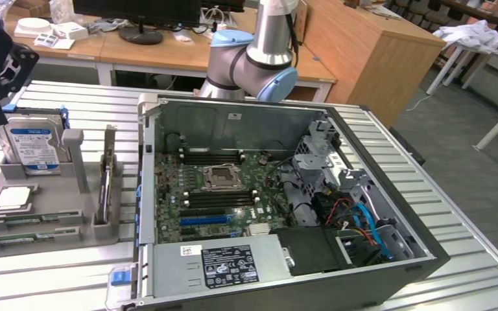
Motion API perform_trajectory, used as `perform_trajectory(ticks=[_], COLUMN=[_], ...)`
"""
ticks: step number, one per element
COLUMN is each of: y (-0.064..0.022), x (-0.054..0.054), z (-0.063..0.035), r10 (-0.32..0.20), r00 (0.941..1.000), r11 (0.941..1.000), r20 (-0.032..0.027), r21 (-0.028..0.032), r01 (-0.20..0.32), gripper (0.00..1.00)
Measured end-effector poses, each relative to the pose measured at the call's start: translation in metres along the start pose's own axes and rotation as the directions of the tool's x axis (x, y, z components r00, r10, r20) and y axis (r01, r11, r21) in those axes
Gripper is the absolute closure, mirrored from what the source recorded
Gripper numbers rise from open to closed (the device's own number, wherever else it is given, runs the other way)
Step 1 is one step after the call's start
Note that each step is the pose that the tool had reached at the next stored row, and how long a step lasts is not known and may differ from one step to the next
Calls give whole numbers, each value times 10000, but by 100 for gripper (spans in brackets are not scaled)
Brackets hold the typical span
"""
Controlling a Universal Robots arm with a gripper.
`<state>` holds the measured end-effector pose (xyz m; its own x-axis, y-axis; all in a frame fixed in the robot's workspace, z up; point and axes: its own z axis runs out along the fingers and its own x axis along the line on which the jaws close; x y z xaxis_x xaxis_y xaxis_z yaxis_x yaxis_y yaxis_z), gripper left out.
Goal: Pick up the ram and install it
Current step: 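Pick up the ram and move it above insertion slot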
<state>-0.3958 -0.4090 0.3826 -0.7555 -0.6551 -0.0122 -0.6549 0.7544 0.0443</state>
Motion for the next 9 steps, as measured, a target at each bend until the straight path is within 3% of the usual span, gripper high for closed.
perform_trajectory(ticks=[5,9], y=[0,0], x=[0,0], z=[2,3], r10=[-913,-1642], r00=[9958,9864], r11=[9958,9864], r20=[-40,-71], r21=[-13,-27], r01=[913,1642], gripper=[89,89])
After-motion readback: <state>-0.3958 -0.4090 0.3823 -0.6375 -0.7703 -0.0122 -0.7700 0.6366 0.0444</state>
